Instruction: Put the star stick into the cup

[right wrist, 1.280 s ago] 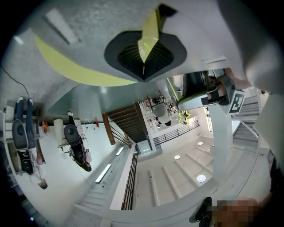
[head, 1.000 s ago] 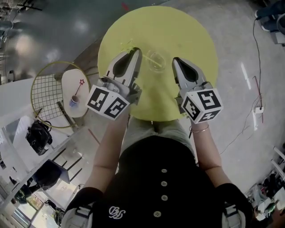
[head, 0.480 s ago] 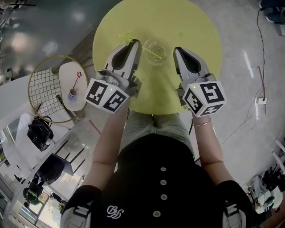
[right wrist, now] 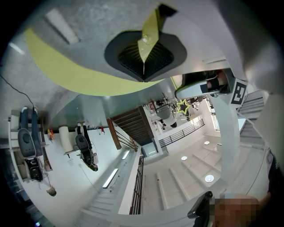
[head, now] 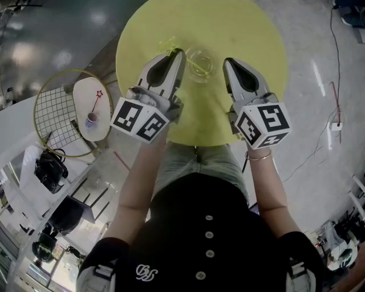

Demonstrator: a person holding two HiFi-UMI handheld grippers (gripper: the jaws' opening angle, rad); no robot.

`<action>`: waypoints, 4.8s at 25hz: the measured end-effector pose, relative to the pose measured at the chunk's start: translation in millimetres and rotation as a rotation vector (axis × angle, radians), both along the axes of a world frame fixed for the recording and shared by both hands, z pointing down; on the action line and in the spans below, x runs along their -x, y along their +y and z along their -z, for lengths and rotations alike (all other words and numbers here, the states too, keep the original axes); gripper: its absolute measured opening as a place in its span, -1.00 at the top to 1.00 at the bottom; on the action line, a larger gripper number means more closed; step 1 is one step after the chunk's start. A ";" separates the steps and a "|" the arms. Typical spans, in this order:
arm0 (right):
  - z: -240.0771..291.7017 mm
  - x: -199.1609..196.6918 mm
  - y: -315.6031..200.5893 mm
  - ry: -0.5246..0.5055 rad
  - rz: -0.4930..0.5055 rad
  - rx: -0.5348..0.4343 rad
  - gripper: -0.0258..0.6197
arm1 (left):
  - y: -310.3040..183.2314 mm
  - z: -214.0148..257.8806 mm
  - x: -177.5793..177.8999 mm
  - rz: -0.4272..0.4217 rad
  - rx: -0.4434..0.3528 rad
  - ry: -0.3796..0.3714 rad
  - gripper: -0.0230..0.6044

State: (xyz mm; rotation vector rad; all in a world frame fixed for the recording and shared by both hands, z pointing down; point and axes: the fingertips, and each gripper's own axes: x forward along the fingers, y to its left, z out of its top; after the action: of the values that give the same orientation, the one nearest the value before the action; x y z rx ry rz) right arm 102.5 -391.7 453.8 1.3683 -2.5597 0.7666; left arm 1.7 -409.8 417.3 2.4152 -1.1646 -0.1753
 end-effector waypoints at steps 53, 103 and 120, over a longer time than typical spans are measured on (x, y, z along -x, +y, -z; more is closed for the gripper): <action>17.5 -5.0 27.8 0.007 -0.023 -0.031 0.91 | 16.8 -12.2 4.0 0.005 0.082 0.032 0.57; 97.3 38.3 99.8 0.024 0.162 -0.189 0.91 | 115.2 61.1 -9.5 -0.145 -0.069 0.016 0.82; 86.9 51.3 122.7 0.037 0.229 -0.176 0.91 | 134.3 43.9 -23.8 -0.193 -0.004 0.033 0.88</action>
State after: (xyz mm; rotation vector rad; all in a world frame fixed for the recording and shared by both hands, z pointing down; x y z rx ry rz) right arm 51.2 -269.0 366.8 1.0920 -2.7452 0.4835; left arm 25.5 -275.4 373.3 2.5004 -0.9109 -0.1559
